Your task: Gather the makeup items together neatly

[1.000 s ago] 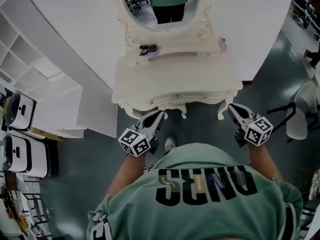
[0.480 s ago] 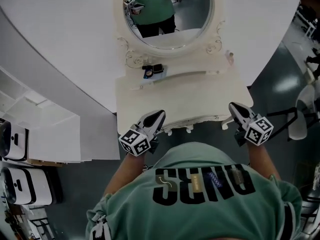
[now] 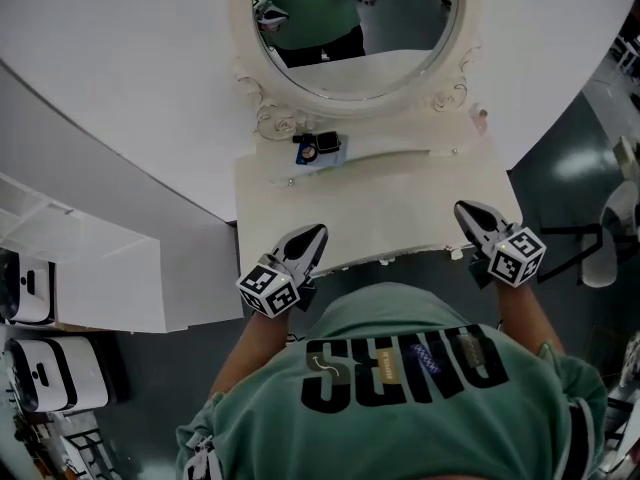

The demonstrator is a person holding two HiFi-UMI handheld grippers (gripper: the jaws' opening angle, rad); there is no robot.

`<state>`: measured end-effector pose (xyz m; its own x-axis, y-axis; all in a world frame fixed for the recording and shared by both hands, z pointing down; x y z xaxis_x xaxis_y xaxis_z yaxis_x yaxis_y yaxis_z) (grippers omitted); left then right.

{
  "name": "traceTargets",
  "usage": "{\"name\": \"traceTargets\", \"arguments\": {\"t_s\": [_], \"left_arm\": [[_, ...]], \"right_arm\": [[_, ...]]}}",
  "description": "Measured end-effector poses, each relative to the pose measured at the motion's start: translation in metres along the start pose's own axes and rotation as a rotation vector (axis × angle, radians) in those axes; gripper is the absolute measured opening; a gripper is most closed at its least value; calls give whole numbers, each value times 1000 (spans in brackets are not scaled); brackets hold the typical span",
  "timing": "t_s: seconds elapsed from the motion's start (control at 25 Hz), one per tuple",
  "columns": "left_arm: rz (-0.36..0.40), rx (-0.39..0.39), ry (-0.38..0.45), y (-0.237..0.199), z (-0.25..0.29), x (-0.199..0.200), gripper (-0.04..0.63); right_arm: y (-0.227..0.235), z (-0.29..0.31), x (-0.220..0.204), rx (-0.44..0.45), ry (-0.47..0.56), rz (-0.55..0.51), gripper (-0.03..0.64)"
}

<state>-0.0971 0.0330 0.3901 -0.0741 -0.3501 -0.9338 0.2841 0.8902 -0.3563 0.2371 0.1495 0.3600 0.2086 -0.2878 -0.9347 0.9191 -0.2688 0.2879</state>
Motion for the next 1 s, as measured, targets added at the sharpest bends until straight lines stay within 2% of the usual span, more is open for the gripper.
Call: {"name": "traceTargets", "arguments": {"t_s": [0.16, 0.32, 0.48, 0.6, 0.76, 1.0], "left_arm": [[-4, 51, -7, -9, 22, -3, 9], [15, 127, 11, -13, 67, 2, 9], [-43, 207, 77, -5, 109, 6, 9], [-36, 231, 72, 1, 134, 6, 11], [-24, 235, 57, -1, 143, 1, 9], [-48, 209, 55, -35, 136, -2, 11]], "right_arm": [[34, 21, 3, 55, -18, 6, -5], [82, 39, 10, 138, -32, -32, -5], [132, 52, 24, 207, -62, -69, -5], [160, 69, 37, 244, -68, -77, -5], [165, 87, 36, 280, -67, -85, -5], [147, 128, 32, 288, -115, -147, -5]]}}
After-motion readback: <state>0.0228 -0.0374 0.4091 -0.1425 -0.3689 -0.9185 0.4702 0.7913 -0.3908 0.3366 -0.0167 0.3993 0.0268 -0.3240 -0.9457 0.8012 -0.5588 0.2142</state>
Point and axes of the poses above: the fingertips, and each gripper's own axes: z forward along the fingers, y to its right, x out of its top, the point moved 6 cm from there along -z, backward along the fingers, and after that the axes turned 1 degree about z, right-handed, at the moved point
